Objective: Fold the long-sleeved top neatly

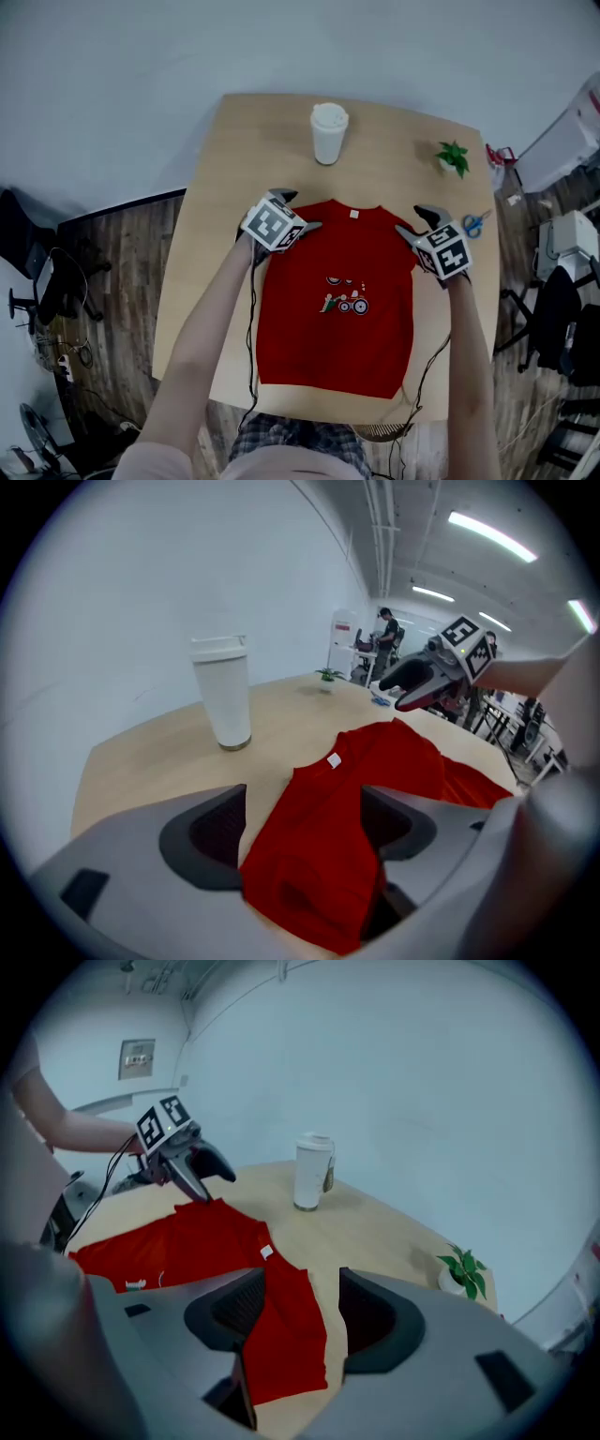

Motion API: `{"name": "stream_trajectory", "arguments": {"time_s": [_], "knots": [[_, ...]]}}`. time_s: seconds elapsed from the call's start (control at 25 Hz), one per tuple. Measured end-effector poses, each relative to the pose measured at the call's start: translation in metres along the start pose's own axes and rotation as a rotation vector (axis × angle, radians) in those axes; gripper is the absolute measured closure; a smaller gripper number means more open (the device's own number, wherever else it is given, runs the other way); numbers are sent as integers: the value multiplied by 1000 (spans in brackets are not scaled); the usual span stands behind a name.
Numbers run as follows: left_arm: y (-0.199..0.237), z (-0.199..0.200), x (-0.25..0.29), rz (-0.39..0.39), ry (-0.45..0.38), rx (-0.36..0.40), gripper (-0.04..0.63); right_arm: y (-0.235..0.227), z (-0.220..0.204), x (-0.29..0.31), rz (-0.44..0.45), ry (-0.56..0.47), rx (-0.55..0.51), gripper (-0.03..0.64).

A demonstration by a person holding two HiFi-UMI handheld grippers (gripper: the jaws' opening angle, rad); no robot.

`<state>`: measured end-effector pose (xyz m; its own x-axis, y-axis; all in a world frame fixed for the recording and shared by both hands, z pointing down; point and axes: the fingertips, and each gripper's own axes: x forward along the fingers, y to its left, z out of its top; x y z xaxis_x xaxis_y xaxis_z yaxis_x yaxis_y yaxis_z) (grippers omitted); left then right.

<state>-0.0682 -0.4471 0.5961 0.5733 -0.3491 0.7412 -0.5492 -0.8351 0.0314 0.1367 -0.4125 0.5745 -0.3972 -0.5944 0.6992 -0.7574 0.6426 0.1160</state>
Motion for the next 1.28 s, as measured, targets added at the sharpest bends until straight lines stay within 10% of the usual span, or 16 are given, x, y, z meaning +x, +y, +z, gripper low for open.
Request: {"name": "stream_trajectory", "arguments": {"time_s": [0.32, 1.0, 1.28], "knots": [[19, -16, 57, -103, 174, 145, 233, -3, -29, 66, 108, 171, -167, 376], [5, -36, 87, -226, 367, 249, 388, 12, -52, 98, 248, 290, -141, 419], [-9, -38, 85, -264, 347, 244, 563, 14, -54, 96, 236, 295, -154, 539]]}}
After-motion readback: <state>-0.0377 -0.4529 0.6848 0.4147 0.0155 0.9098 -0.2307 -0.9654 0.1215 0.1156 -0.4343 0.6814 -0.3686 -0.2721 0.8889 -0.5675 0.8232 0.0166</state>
